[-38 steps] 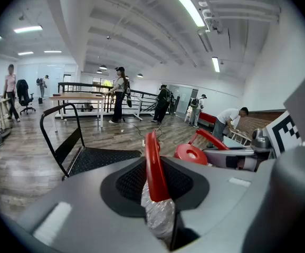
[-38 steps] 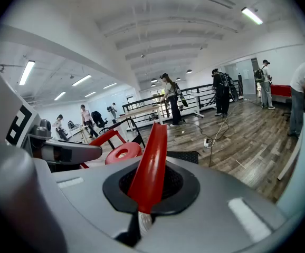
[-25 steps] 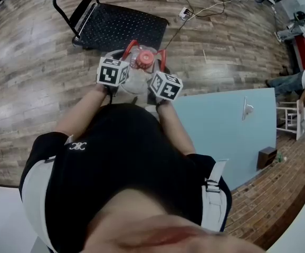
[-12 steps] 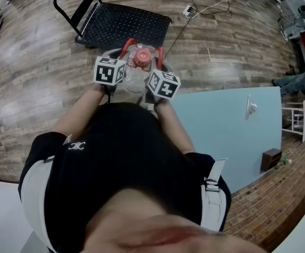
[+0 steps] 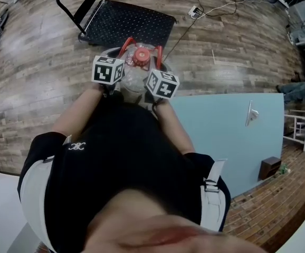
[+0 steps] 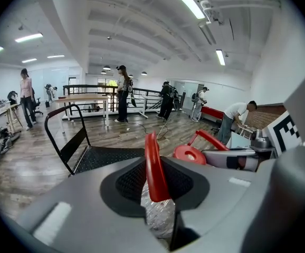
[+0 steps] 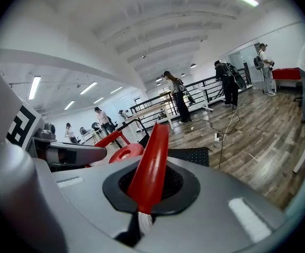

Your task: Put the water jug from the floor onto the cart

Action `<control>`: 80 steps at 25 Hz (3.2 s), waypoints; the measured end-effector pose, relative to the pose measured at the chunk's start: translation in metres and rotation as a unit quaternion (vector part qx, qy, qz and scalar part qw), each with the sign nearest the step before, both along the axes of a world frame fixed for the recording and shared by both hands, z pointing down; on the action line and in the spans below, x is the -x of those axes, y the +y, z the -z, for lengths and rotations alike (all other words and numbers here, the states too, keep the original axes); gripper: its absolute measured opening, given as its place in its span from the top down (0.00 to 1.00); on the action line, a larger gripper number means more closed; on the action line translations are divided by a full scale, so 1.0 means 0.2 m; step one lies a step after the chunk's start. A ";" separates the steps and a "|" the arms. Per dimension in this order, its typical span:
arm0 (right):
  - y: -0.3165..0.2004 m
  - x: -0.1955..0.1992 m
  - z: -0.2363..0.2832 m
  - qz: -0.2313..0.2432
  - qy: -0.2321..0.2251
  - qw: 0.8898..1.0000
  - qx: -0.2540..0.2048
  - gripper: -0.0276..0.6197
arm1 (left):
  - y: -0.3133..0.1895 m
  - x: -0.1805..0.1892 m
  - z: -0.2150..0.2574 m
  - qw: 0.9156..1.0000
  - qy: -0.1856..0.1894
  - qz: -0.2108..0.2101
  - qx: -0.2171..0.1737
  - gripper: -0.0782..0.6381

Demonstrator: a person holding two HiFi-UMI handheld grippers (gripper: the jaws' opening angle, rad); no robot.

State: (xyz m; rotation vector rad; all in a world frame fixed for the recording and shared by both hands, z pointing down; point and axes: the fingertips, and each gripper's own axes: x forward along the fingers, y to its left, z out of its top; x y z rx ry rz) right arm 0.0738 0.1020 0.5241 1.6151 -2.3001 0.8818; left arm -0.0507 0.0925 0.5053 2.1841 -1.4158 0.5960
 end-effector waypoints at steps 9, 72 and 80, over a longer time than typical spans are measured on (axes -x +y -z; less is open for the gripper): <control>-0.21 -0.02 -0.12 -0.014 0.005 0.999 0.030 0.93 | -0.24 -0.02 -0.12 0.999 0.006 -0.028 0.019 0.78; -1.61 -0.18 -1.12 -0.015 0.039 0.957 0.288 0.93 | -1.76 -0.15 -1.08 0.962 0.002 -0.101 0.252 0.77; -1.68 -0.24 -1.32 -0.011 0.056 0.946 0.321 0.93 | -1.84 -0.19 -1.28 0.957 -0.010 -0.102 0.272 0.77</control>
